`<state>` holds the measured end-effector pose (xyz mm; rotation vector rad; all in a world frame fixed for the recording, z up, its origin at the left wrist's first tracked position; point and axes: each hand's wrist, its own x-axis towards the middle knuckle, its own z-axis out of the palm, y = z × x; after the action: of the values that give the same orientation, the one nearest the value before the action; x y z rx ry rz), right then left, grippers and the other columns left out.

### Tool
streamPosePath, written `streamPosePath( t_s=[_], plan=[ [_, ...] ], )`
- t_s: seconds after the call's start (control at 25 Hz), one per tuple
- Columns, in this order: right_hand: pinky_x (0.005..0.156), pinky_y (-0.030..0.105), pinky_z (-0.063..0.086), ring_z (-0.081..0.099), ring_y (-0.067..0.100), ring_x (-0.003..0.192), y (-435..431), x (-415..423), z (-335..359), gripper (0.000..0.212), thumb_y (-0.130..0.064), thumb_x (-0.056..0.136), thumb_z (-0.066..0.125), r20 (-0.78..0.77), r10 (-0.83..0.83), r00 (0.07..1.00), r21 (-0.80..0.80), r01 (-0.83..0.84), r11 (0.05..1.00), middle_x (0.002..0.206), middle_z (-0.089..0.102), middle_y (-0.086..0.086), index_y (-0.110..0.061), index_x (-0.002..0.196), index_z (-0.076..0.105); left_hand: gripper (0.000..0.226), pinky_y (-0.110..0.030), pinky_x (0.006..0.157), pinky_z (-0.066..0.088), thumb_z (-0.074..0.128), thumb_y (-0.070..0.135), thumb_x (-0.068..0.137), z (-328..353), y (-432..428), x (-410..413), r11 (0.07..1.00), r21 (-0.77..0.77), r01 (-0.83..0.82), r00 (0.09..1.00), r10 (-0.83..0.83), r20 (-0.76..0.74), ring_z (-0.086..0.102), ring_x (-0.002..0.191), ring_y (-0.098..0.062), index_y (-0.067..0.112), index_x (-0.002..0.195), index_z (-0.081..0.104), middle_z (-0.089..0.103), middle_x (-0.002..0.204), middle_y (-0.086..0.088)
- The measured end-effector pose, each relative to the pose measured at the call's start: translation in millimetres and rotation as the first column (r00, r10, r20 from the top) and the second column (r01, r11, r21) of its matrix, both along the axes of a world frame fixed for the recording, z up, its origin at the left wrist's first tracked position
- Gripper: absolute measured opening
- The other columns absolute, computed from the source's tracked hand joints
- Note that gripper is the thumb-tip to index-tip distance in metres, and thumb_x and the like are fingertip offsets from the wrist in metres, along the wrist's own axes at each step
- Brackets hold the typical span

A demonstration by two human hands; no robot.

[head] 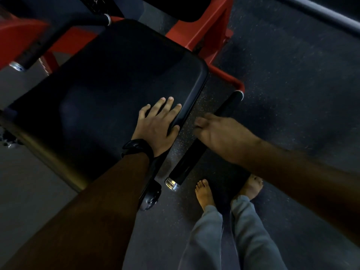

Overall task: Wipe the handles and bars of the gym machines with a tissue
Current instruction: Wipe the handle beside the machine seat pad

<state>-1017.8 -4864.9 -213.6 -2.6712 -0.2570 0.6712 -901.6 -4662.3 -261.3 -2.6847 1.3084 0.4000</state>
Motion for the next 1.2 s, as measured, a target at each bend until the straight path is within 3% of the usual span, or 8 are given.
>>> streamPosePath(
  t_s=[0.24, 0.32, 0.48, 0.56, 0.68, 0.8, 0.92, 1.2],
  plan=[
    [0.101, 0.035, 0.044, 0.038, 0.027, 0.127, 5.8, -24.3, -9.2, 0.056, -0.018, 0.094, 0.060, 0.124, -0.308, 0.943, 0.001, 0.310, 0.951, 0.146, 0.036, 0.011, -0.015, 0.147, 0.041, 0.060, -0.050, 0.116, 0.019, 0.041, 0.045, 0.096, -1.4, -1.3, 0.6, 1.000, 0.020, -0.007, 1.000, 0.007, 0.006, 0.017, 0.149, -0.018, 0.028, 0.152, 0.028, 0.024, 0.161, 0.000],
    [0.090, 0.036, 0.053, 0.052, 0.025, 0.111, 27.6, -38.1, -12.7, 0.043, -0.017, 0.094, 0.056, 0.216, -0.544, 0.811, 0.158, 0.521, 0.839, 0.132, 0.051, 0.013, -0.009, 0.137, 0.054, 0.060, -0.050, 0.116, 0.020, 0.041, 0.045, 0.097, -1.6, -0.7, 0.8, 1.000, 0.025, -0.005, 1.000, 0.005, 0.015, 0.017, 0.149, -0.019, 0.027, 0.152, 0.028, 0.024, 0.161, 0.000],
    [0.088, 0.033, 0.055, 0.062, 0.012, 0.097, 65.7, -54.1, -29.1, 0.019, -0.013, 0.091, 0.062, 0.038, -0.979, 0.198, 0.470, 0.861, 0.193, 0.111, 0.064, 0.003, -0.012, 0.109, 0.070, 0.061, -0.052, 0.115, 0.022, 0.034, 0.046, 0.095, -2.6, -0.9, -0.6, 0.999, 0.033, 0.004, 1.000, -0.004, 0.019, 0.018, 0.149, -0.020, 0.026, 0.152, 0.028, 0.026, 0.161, -0.002],
    [0.086, 0.022, 0.053, 0.062, 0.000, 0.092, 99.2, -55.1, -22.8, 0.012, -0.016, 0.092, 0.067, -0.205, -0.974, -0.091, 0.501, 0.846, -0.184, 0.102, 0.066, -0.007, -0.021, 0.102, 0.070, 0.062, -0.053, 0.115, 0.021, 0.032, 0.046, 0.095, -2.0, -1.0, -0.8, 0.999, 0.051, 0.005, 1.000, -0.005, 0.008, 0.017, 0.149, -0.021, 0.025, 0.153, 0.027, 0.024, 0.162, -0.002],
    [0.080, 0.014, 0.052, 0.064, -0.005, 0.089, 114.9, -47.2, -26.6, 0.006, -0.018, 0.093, 0.066, -0.458, -0.832, -0.313, 0.529, 0.656, -0.538, 0.096, 0.069, -0.008, -0.020, 0.098, 0.068, 0.062, -0.052, 0.116, 0.017, 0.036, 0.044, 0.097, -1.3, -2.0, -0.2, 0.997, 0.073, 0.020, 1.000, -0.020, 0.001, 0.014, 0.150, -0.021, 0.025, 0.155, 0.023, 0.019, 0.163, -0.002],
    [0.089, 0.019, 0.054, 0.065, 0.001, 0.096, 106.8, -42.2, -33.6, 0.010, -0.014, 0.096, 0.063, -0.586, -0.735, -0.342, 0.563, 0.481, -0.673, 0.101, 0.069, -0.001, -0.008, 0.103, 0.066, 0.062, -0.052, 0.117, 0.017, 0.036, 0.043, 0.098, -1.0, -1.9, -2.4, 0.997, 0.073, 0.020, 1.000, -0.020, 0.003, 0.013, 0.150, -0.021, 0.025, 0.155, 0.022, 0.018, 0.163, -0.002],
    [0.080, 0.016, 0.053, 0.066, 0.002, 0.090, 121.1, -49.5, -25.9, 0.015, -0.013, 0.096, 0.062, -0.647, -0.706, -0.288, 0.549, 0.468, -0.693, 0.101, 0.070, 0.004, -0.003, 0.107, 0.066, 0.062, -0.053, 0.116, 0.017, 0.037, 0.042, 0.097, -0.6, -3.8, -2.1, 0.997, 0.070, 0.032, 0.999, -0.032, -0.003, 0.014, 0.150, -0.022, 0.023, 0.155, 0.023, 0.019, 0.163, -0.004],
    [0.088, 0.027, 0.056, 0.068, 0.011, 0.095, 114.1, -45.1, -39.9, 0.014, -0.013, 0.095, 0.062, -0.769, -0.588, -0.253, 0.510, 0.313, -0.801, 0.099, 0.072, 0.003, -0.004, 0.106, 0.067, 0.061, -0.054, 0.117, 0.018, 0.038, 0.042, 0.097, 0.5, -2.8, -2.8, 0.998, 0.055, 0.032, 0.999, -0.032, -0.009, 0.014, 0.150, -0.023, 0.023, 0.154, 0.024, 0.019, 0.163, -0.005]
  ],
)
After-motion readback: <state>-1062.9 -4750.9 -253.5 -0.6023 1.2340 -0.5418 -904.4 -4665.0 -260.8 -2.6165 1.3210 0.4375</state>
